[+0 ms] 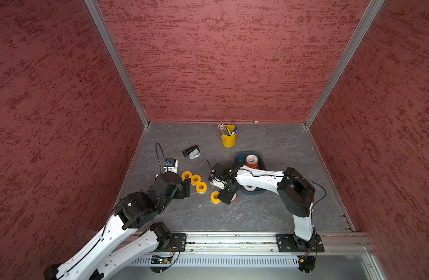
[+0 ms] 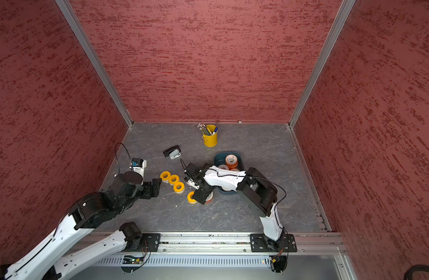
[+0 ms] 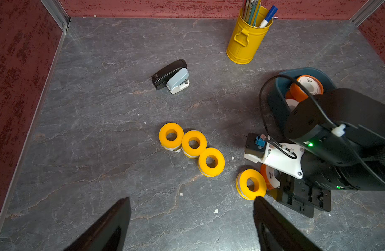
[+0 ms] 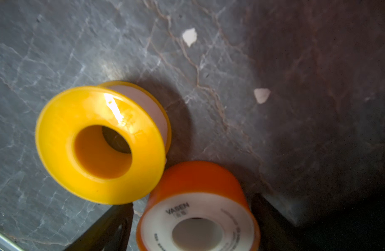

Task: Put the sealing tape into the storage box
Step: Pick up the sealing tape at the center of the board.

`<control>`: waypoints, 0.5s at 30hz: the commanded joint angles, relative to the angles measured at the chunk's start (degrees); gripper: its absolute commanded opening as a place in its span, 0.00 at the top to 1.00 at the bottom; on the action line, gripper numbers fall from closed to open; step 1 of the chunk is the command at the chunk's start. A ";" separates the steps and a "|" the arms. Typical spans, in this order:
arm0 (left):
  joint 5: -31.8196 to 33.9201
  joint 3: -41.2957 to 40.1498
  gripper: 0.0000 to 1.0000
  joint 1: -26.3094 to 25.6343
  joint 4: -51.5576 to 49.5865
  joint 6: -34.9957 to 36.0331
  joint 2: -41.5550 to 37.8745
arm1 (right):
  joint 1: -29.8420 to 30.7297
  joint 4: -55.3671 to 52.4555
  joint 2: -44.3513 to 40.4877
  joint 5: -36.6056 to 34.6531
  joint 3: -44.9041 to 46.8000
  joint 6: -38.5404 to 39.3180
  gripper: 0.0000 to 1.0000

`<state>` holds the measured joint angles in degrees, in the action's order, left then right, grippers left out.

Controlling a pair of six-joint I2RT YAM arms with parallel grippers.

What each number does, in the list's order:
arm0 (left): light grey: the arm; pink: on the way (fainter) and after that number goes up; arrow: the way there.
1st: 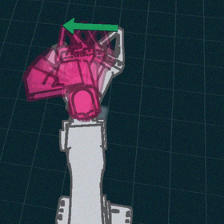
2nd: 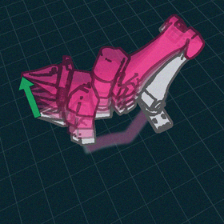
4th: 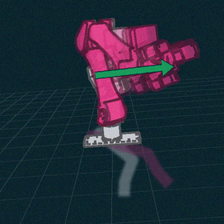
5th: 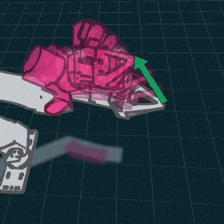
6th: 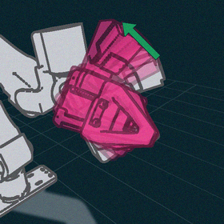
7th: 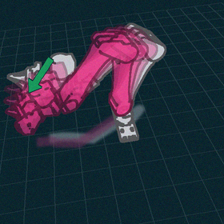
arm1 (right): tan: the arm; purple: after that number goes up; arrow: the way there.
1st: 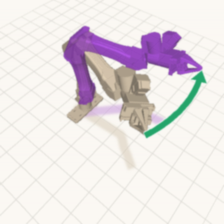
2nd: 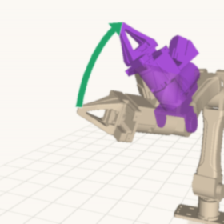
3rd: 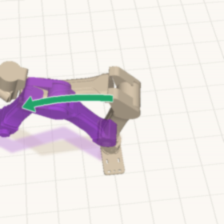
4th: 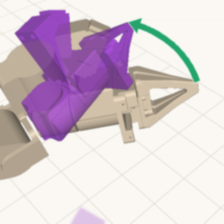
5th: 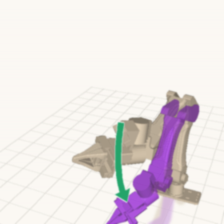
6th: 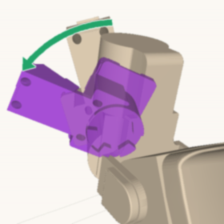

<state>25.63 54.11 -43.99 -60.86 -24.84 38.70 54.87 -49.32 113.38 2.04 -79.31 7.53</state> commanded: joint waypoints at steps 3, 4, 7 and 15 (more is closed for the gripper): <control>-0.12 -0.41 0.09 0.22 0.22 0.14 0.24 | 0.49 -1.07 1.06 0.09 -1.62 -0.93 0.19; -0.13 -0.40 0.09 0.26 0.22 0.14 0.32 | 0.47 -1.24 1.31 0.44 -1.71 -1.11 0.20; -0.09 -0.32 0.09 0.29 0.22 0.23 0.33 | 0.55 -1.48 1.05 0.31 -1.87 -1.53 0.25; -0.86 -0.45 0.09 0.65 0.52 0.56 0.59 | 0.59 -0.67 -3.58 2.18 -2.00 -2.51 0.36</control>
<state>25.50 54.11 -43.88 -60.86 -24.82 39.11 54.98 -49.82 113.56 2.76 -79.88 6.00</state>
